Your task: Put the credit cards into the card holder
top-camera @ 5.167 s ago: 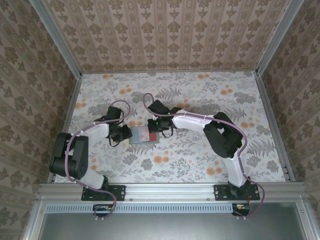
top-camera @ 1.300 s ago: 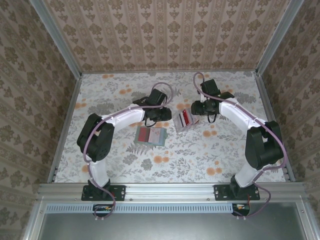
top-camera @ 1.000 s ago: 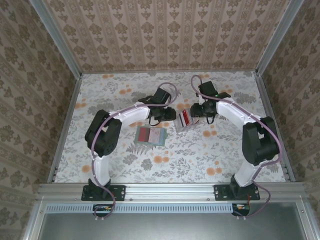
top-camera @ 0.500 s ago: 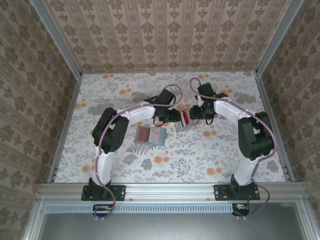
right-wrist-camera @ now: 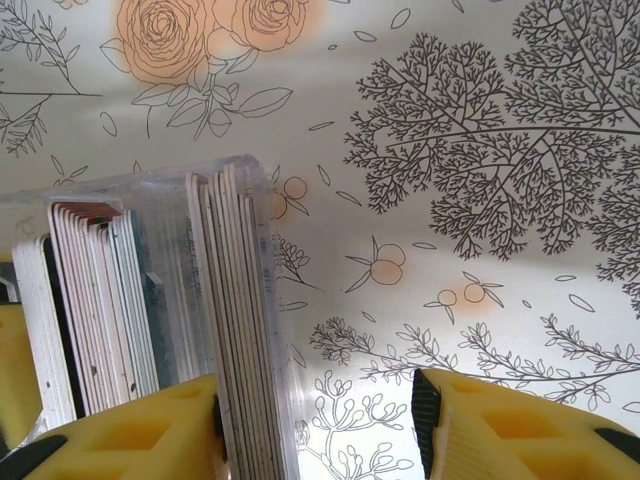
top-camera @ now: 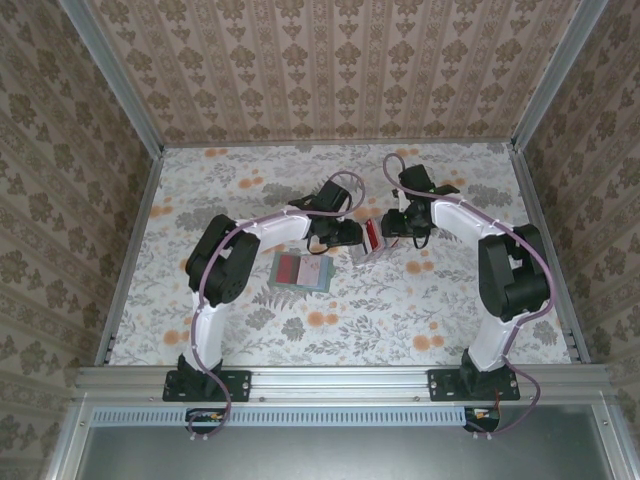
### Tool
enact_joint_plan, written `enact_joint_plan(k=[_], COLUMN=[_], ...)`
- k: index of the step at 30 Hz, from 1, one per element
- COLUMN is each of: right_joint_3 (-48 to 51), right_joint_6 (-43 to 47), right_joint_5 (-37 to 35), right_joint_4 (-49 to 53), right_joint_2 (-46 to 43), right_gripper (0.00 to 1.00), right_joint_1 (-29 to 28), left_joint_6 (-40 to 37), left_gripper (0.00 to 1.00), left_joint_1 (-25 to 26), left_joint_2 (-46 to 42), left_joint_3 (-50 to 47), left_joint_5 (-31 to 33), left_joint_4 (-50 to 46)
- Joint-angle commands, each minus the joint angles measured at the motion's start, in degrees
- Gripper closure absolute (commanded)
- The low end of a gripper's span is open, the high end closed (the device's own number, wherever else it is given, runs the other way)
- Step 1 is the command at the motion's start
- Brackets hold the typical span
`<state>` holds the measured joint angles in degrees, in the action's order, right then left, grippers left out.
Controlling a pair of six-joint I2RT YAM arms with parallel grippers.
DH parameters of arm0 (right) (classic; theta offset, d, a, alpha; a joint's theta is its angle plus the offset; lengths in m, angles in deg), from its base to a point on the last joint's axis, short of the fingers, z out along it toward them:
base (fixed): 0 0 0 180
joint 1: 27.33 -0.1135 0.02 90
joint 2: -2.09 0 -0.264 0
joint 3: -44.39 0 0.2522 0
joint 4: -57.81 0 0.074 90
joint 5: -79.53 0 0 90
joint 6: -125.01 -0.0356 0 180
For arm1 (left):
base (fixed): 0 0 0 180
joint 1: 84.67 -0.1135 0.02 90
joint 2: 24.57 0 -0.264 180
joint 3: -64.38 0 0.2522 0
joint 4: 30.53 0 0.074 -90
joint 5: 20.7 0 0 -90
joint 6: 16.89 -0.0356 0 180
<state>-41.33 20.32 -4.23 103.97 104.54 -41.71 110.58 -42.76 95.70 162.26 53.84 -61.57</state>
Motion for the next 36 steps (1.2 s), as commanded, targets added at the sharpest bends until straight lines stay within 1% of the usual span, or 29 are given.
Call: enact_joint_plan(k=[1,10,16,22,27,36], right_joint_3=[-0.5,-1.0,-1.7,-3.0,-3.8,-4.6], right_joint_6=[0.6,0.6,1.0,1.3,2.2,2.8], right_joint_5=[-1.0,-0.1,3.0,2.3,-0.7,-1.0], right_joint_4=[0.9,1.1,1.0,2.0,3.5,5.0], right_joint_2=[-2.4,-2.8,-1.9,-0.2,0.9,2.2], right_gripper=[0.49,0.51,0.51,0.50,0.51,0.52], right_joint_1=[0.9,0.9,0.7,0.6,0.4,0.0], left_joint_6=[-0.1,-0.2,-0.2,-0.2,-0.2,-0.1], left_gripper=[0.58,0.58,0.58,0.58,0.58,0.58], left_joint_1=[-0.4,-0.3,-0.3,-0.4,-0.3,-0.4], left_joint_2=[0.7,0.7,0.8,0.9,0.9,1.3], left_joint_3=[-1.9,-1.7,-1.3,-1.1,-1.0,-0.8], left_joint_5=[1.5,1.5,1.3,1.1,1.1,0.8], left_joint_4=[-3.6,-3.9,-3.9,-4.2,-4.1,-4.1])
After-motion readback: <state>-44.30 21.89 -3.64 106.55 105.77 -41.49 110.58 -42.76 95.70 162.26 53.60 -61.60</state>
